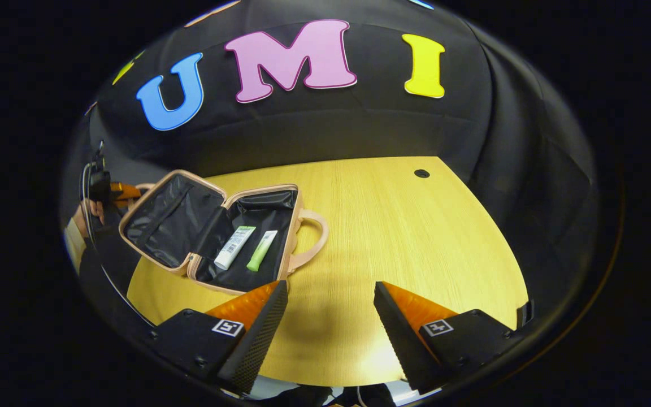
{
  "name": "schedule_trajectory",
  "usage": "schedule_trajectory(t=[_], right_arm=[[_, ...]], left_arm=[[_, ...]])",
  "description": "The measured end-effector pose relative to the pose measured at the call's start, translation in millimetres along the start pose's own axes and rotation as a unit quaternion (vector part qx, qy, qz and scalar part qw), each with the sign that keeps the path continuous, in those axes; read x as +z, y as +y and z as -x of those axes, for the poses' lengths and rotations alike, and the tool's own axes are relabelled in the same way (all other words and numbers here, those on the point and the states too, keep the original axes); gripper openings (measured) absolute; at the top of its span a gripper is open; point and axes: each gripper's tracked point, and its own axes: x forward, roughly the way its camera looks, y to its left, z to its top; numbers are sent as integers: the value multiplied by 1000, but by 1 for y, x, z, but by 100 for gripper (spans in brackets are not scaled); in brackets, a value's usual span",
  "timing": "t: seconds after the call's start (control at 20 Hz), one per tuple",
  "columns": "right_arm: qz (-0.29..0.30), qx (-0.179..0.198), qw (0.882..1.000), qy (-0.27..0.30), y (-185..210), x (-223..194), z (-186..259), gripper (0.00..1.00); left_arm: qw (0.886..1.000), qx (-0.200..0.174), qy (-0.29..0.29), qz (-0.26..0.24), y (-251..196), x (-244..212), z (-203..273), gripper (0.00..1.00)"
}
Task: First open the suitcase, pack the skin care products into it, and then close the suitcase.
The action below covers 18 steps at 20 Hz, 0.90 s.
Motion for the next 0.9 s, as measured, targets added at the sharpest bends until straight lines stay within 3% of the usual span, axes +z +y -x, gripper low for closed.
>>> schedule_trajectory(t=[0.25, 0.35, 0.55, 0.7, 0.9], right_arm=[[-25, 12, 999, -17, -31, 21, -7, 98], [-34, 15, 999, -30, -46, 35, -11, 98], [9, 25, 998, -63, -71, 56, -12, 98], [0, 50, 997, -56, -78, 53, -16, 98], [24, 62, 996, -59, -93, 50, -14, 98]], left_arm=[[995, -87, -23, -42, -156, -12, 48, 6], [991, -124, -20, -38, -218, -41, 58, 6], [983, -181, 28, -28, -329, -146, 41, 6], [979, -180, 87, -38, -363, -231, -2, 6], [978, -128, 136, -89, -358, -286, -25, 7]])
